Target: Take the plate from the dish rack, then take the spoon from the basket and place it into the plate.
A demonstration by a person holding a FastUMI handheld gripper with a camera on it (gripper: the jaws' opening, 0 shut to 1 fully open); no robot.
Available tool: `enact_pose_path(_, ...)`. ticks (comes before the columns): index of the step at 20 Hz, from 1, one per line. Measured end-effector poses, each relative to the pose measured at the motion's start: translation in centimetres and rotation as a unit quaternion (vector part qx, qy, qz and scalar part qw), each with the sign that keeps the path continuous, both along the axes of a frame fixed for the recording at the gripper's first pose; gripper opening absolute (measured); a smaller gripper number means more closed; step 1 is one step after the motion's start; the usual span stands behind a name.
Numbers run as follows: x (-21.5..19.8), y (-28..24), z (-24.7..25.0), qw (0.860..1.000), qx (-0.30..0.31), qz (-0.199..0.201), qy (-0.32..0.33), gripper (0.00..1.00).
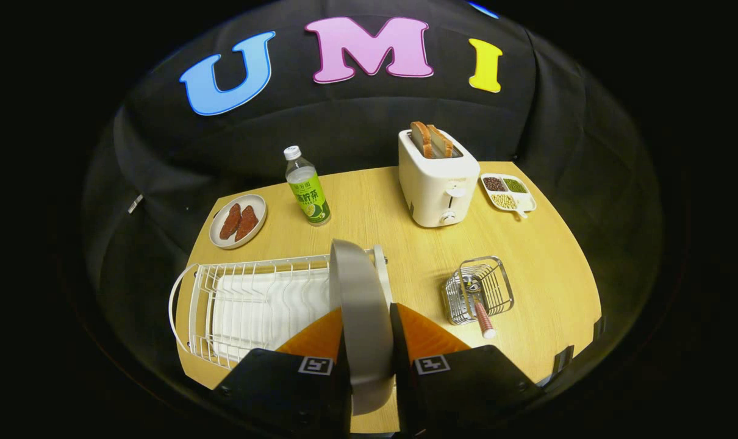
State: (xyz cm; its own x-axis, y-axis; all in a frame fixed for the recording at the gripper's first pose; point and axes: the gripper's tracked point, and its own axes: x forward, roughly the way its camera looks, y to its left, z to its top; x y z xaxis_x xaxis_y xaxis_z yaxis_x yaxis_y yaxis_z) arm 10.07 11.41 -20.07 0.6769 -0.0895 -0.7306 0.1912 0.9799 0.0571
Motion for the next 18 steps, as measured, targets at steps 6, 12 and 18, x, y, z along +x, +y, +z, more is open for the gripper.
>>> enact_pose_path(6,-2.3,-1.4,-0.9,0.998,0.058,0.0,0.013,0.28)
enact_pose_path(12,-8.1,-2.0,1.7,0.981,0.189,0.041,0.016,0.28)
enact_pose_path(18,-16.3,-5.9,2.6,0.974,0.215,0.058,0.029,0.27)
